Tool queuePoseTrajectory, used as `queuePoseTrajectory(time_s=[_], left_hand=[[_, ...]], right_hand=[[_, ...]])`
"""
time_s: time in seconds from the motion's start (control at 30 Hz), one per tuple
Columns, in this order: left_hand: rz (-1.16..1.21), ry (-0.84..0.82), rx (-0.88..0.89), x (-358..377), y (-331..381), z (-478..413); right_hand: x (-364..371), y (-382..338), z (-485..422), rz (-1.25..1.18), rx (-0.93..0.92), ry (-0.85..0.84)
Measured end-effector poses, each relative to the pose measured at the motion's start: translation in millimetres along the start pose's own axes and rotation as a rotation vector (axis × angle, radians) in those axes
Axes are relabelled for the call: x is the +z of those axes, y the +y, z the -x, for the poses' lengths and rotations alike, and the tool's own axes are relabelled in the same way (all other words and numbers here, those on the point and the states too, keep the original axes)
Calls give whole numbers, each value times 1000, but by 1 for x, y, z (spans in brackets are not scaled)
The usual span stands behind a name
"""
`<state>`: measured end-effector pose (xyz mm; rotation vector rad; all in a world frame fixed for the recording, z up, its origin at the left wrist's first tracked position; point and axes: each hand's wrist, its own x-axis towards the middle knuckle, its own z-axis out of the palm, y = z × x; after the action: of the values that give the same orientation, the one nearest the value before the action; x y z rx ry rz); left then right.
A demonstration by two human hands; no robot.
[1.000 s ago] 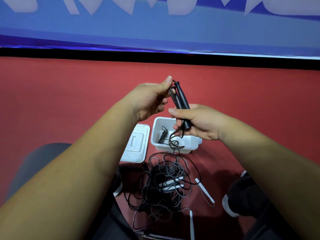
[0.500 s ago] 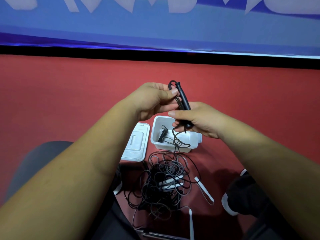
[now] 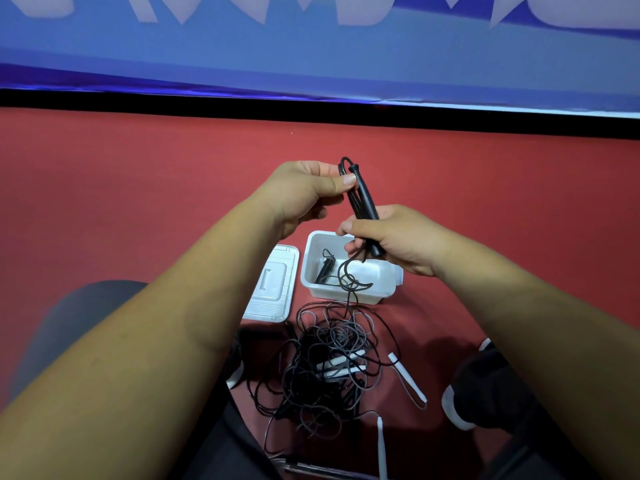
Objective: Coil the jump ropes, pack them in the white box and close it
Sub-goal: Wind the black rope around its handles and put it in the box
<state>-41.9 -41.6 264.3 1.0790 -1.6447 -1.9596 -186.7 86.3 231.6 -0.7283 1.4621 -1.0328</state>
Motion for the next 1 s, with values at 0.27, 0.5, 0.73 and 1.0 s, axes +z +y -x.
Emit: queuePoseTrajectory(time_s=[0.27, 0.5, 0.73, 1.0], left_hand=[[-107, 108, 62, -3, -3, -2], [-61, -167, -209, 11, -24, -5], [-319, -460, -77, 16, -26, 6], [-442, -601, -29, -1, -11, 10]], right_hand=[[0, -3, 2, -80, -3, 75], [-4, -32, 10, -352, -149, 184], [-28, -47, 17, -417, -227, 227], [-52, -51, 29, -163, -94, 112]])
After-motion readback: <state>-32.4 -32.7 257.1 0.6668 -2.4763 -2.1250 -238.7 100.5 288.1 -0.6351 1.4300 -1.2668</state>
